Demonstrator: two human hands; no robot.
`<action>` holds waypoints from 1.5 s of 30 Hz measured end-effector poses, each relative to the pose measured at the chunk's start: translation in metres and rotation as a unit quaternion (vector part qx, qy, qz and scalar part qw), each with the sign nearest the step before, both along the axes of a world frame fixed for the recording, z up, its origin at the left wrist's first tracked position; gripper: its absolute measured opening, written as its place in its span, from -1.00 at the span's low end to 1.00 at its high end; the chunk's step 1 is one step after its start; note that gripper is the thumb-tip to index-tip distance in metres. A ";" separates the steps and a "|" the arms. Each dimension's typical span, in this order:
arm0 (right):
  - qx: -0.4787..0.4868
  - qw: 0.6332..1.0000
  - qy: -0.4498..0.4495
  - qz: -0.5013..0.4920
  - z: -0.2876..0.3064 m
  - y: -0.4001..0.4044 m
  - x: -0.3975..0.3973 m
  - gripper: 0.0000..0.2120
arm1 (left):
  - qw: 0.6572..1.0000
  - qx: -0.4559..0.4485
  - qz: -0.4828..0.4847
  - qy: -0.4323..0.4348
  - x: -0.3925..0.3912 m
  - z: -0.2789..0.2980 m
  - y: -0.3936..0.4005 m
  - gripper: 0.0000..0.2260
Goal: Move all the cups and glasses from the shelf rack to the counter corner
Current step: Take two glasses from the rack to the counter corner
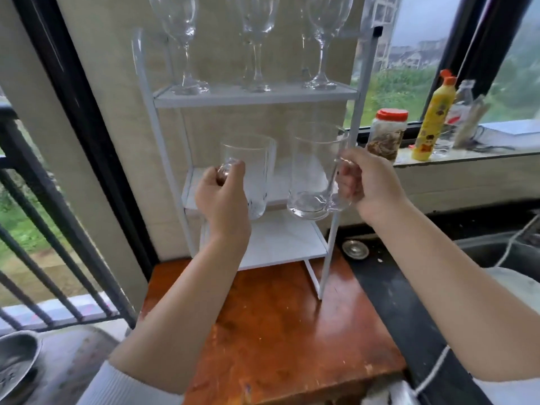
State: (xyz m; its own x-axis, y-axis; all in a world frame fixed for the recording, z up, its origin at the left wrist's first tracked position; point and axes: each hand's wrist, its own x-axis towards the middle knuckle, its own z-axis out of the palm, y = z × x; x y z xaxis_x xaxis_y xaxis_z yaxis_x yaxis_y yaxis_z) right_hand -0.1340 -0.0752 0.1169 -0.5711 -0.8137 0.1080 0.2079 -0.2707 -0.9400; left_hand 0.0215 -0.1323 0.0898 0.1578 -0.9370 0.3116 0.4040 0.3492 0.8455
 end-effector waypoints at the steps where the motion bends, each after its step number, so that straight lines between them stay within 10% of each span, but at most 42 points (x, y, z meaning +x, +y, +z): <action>1: 0.002 1.000 -0.004 -0.022 -0.001 0.012 -0.002 -0.64 | 1.000 -0.004 -0.015 0.010 -0.005 0.000 0.006 -0.54; 23: 0.041 0.920 -0.084 -0.380 -0.040 0.463 -0.189 -0.59 | 0.926 0.045 -0.373 0.048 -0.298 -0.013 0.370 -0.60; 45: 0.107 0.676 -0.166 -0.710 -0.078 0.868 -0.419 -0.60 | 0.706 0.017 -0.685 -0.180 -0.665 -0.066 0.772 -0.71</action>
State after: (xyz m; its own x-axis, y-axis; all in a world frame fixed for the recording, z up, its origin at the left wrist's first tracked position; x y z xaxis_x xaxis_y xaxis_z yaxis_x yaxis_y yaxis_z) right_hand -0.5535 0.7931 0.0387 -0.7560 0.6046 -0.2510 0.0893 -0.2845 -0.9545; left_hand -0.6436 0.6394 0.0241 -0.9870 -0.1423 0.0740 0.0997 -0.1827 0.9781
